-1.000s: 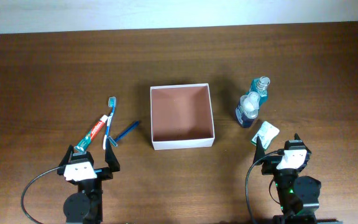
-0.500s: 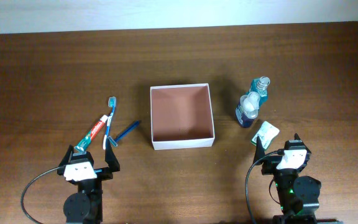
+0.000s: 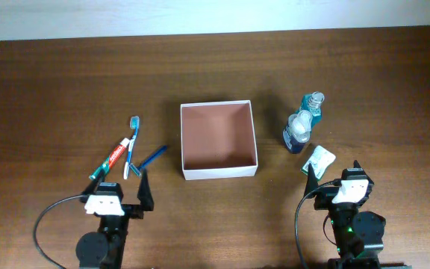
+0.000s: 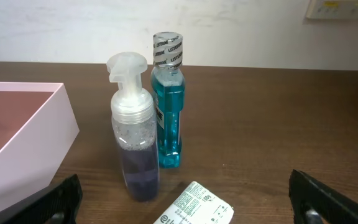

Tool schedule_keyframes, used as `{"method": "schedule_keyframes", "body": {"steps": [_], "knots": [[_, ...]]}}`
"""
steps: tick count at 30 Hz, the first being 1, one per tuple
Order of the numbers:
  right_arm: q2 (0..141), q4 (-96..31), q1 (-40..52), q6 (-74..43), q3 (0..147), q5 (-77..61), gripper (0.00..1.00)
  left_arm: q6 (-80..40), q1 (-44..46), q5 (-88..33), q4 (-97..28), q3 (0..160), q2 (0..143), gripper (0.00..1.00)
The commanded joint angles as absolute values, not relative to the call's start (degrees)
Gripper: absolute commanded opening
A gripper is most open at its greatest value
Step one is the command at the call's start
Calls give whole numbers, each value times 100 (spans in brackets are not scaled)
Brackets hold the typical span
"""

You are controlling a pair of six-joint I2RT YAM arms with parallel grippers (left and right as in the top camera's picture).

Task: Pack container
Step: 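Move the left gripper over the blue razor handle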

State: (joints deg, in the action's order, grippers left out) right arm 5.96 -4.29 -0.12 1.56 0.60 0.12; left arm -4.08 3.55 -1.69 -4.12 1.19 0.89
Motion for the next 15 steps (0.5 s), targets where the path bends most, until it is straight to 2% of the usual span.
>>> {"method": "schedule_keyframes", "body": {"steps": [1,5,9,15], "knots": [[593,-469,-8,169,32,64,98,-381,320,-690,-687,502,242,99],[593,-469,-8,169,32,64,98,-377,320,-425,-1184,1431,980,99],[593,-469,-8,169,32,64,98,-270,320,78,-2003,2759,2510,99],[593,-469,-8,169,32,64,98,-272,320,108,-2886,4303,4805,99]]}}
